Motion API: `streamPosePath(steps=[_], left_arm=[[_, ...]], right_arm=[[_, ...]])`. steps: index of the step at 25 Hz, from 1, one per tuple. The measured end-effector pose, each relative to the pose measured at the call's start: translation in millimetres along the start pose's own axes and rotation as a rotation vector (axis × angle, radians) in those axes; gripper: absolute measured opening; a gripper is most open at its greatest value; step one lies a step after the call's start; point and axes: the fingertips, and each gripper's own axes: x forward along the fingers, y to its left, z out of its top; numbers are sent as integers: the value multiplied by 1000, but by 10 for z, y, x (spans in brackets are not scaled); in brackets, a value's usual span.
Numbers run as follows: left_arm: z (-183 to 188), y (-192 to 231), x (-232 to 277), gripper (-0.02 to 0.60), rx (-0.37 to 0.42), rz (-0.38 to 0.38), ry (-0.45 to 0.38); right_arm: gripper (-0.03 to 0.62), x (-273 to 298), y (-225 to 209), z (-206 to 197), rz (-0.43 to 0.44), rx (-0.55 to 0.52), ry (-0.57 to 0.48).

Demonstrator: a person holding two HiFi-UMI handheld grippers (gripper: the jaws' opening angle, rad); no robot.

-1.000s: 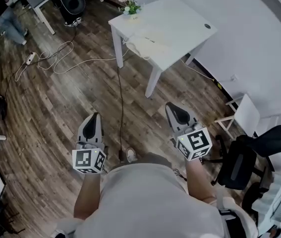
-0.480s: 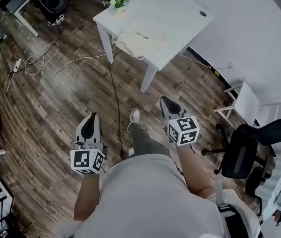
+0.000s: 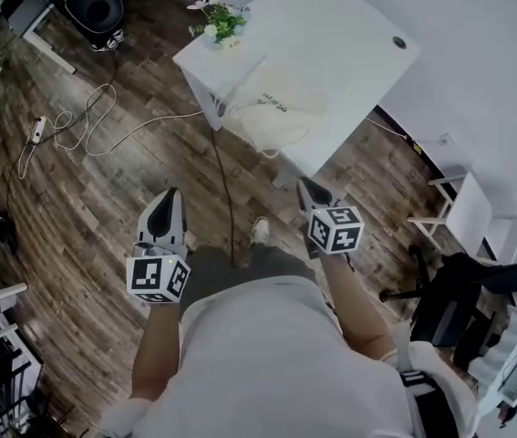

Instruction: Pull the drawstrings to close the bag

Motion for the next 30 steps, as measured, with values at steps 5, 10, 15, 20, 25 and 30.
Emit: streamPosePath(steps=[5, 10, 15, 20, 25, 30], left_arm=[[258, 208, 599, 17, 34, -53, -9], [33, 597, 1339, 18, 44, -110, 83], [-281, 914, 2028, 19, 56, -222, 204], [-851, 1222, 2643, 47, -56, -338, 367], [-1398, 1249, 3271, 125, -199, -442, 523], [-1712, 1196, 3592, 168, -329, -529, 598]], right_arm=[[41, 308, -134, 137, -53, 16, 23], [43, 552, -295, 158, -142, 92, 25], [43, 865, -260, 51, -212, 251, 56], [44, 1153, -245, -51, -291, 411, 53], [164, 1354, -264, -92, -302, 638, -26], [164, 1497, -338, -217, -308, 741, -83]])
